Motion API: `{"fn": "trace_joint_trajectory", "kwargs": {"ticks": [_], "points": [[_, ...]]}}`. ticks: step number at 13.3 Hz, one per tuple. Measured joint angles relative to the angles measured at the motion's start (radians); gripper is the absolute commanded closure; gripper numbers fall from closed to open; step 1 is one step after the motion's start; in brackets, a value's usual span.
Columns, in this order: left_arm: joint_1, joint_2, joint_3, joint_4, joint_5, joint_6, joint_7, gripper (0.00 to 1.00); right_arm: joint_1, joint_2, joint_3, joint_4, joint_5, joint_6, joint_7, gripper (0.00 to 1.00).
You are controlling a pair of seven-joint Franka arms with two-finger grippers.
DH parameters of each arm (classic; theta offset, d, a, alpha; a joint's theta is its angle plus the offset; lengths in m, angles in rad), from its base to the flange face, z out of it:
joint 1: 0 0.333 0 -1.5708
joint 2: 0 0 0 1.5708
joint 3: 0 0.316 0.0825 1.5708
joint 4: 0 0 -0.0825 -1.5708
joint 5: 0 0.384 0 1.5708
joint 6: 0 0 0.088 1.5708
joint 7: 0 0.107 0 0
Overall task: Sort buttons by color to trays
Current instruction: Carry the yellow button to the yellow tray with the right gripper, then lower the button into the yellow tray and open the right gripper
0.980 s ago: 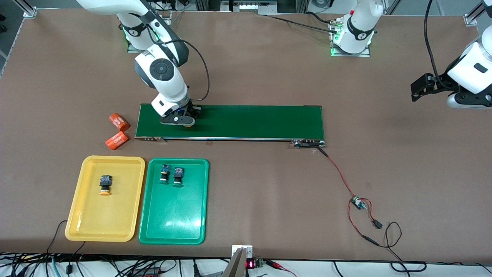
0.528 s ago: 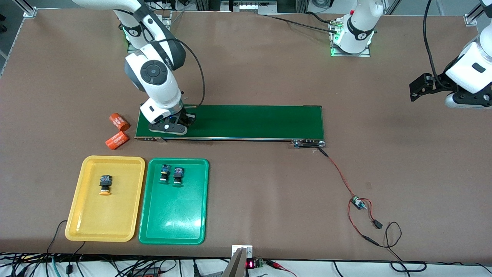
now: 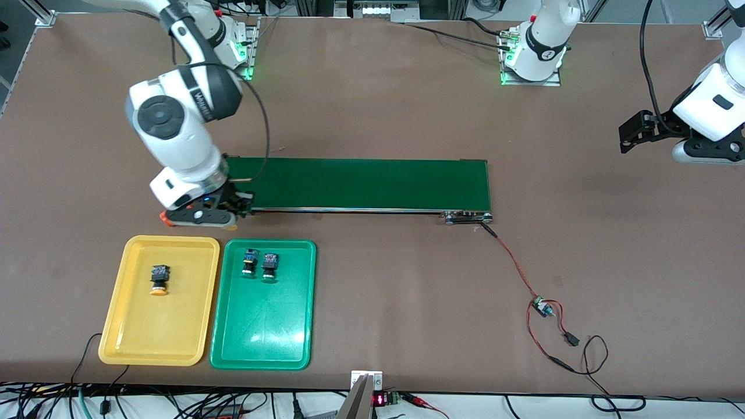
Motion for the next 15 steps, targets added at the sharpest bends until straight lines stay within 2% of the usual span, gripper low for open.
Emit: {"fn": "trace_joint_trajectory", "kwargs": {"ticks": [5, 10, 15], "points": [[0.0, 0.0, 0.0, 0.0, 0.0, 0.0, 0.0, 0.0, -0.071, 0.047, -0.036, 0.03, -0.01, 0.047, -0.155, 0.74], [-0.001, 0.0, -0.001, 0.0, 0.0, 0.0, 0.0, 0.0, -0.14, 0.169, -0.07, 0.037, -0.189, 0.193, -0.236, 0.72], [-0.001, 0.0, -0.001, 0.0, 0.0, 0.0, 0.0, 0.0, -0.142, 0.262, -0.109, 0.039, -0.235, 0.309, -0.236, 0.7]]}}
